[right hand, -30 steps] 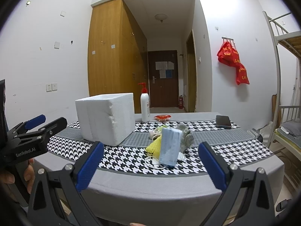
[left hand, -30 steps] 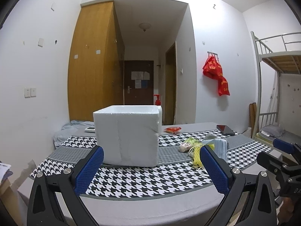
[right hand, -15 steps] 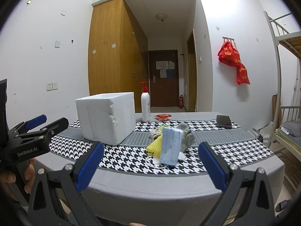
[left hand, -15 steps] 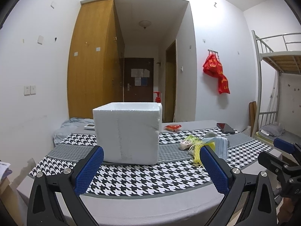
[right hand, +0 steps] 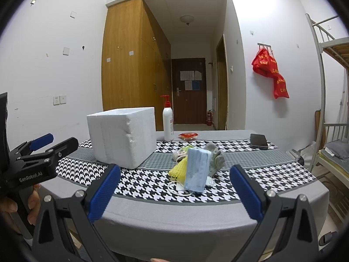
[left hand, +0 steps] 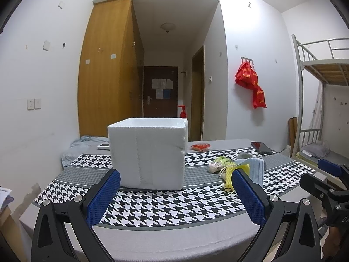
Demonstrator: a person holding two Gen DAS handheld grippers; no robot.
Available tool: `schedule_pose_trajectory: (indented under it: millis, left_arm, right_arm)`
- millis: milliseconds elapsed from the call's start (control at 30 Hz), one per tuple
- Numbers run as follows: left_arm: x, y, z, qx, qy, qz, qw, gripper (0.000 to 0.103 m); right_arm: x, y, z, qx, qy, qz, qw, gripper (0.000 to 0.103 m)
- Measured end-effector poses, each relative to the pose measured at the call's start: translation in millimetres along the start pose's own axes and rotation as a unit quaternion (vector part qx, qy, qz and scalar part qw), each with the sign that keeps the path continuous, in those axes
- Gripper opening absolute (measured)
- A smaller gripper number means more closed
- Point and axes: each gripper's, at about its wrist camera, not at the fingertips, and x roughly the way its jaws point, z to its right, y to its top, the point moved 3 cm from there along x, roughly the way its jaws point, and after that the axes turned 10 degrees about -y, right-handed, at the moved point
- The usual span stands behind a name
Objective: Organize soft objects
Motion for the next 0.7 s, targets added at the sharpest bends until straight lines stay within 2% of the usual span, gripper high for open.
schedule_pose_trajectory:
  millis: [367, 700]
  left_arm:
    - [3.9, 3.3, 2.3, 0.003, -0.008, 0.003, 1.0, 0.102]
    - [27.3, -0.1, 10.5, 0.009, -0.04, -0.022, 0.9989, 0.102]
  right_arm:
    - [1.6, 1.9, 0.7, -0.002, -0.003, 0.0, 1.0, 0.101]
    - [18.3, 4.1, 8.1, 0.0, -0.013, -0.017, 1.0, 0.101]
